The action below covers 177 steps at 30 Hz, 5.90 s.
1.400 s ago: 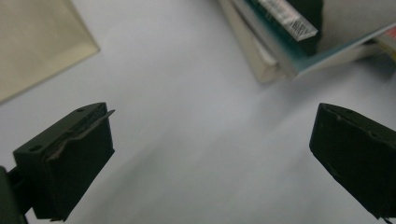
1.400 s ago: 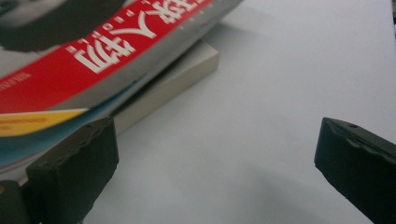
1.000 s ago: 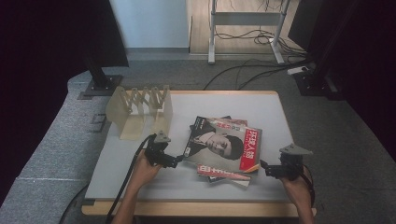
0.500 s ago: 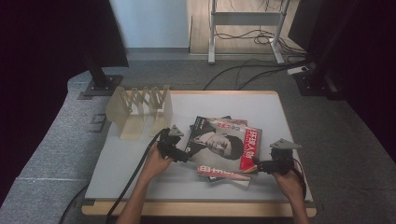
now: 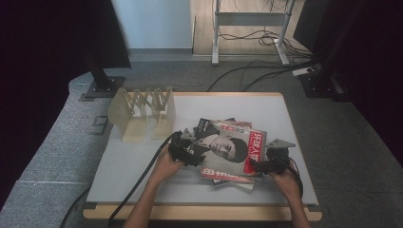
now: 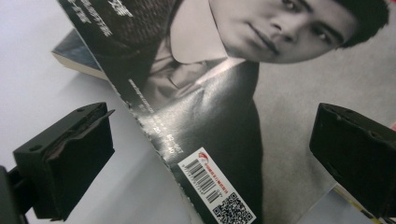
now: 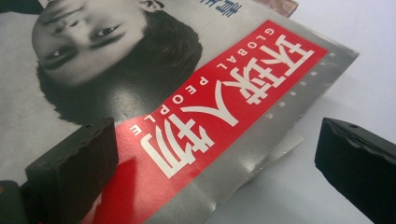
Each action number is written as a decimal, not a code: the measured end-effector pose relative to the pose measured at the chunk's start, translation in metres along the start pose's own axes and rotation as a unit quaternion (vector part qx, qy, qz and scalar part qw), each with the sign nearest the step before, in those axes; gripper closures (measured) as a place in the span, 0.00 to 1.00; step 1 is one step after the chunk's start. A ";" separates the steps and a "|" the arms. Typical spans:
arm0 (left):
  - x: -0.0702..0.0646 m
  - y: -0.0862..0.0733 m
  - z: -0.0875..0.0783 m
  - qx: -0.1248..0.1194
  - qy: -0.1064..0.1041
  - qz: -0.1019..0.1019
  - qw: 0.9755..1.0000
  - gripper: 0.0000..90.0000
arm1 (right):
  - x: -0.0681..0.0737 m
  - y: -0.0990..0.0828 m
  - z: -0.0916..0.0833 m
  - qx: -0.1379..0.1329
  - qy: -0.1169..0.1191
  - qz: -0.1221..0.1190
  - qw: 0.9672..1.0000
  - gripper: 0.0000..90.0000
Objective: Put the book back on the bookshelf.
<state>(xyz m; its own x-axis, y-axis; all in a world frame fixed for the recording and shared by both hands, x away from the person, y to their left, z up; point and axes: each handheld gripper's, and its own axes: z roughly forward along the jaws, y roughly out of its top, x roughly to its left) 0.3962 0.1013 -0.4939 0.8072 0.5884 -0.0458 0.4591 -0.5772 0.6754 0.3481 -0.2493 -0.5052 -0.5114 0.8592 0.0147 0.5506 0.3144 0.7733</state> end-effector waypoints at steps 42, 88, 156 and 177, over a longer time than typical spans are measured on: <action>-0.021 -0.016 -0.005 0.002 -0.009 -0.033 0.999 0.00 | 0.000 0.008 0.019 0.003 0.035 0.004 0.999 0.00; -0.008 0.027 -0.006 0.002 -0.004 0.023 1.000 0.00 | -0.005 -0.024 -0.030 0.002 0.016 -0.015 1.000 0.00; 0.032 0.017 0.016 0.011 0.015 -0.014 1.000 0.00 | -0.034 -0.018 -0.016 0.016 -0.057 0.007 0.998 0.00; 0.008 -0.004 0.002 -0.003 0.023 -0.026 0.999 0.00 | -0.030 -0.011 -0.010 0.010 -0.042 0.012 0.999 0.02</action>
<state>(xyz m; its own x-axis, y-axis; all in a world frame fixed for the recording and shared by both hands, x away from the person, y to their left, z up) 0.4010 0.1074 -0.4984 0.7645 0.6429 -0.0475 0.4980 -0.5422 0.6768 0.3506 -0.2829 -0.5080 -0.4415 0.8970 -0.0206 0.5752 0.3006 0.7608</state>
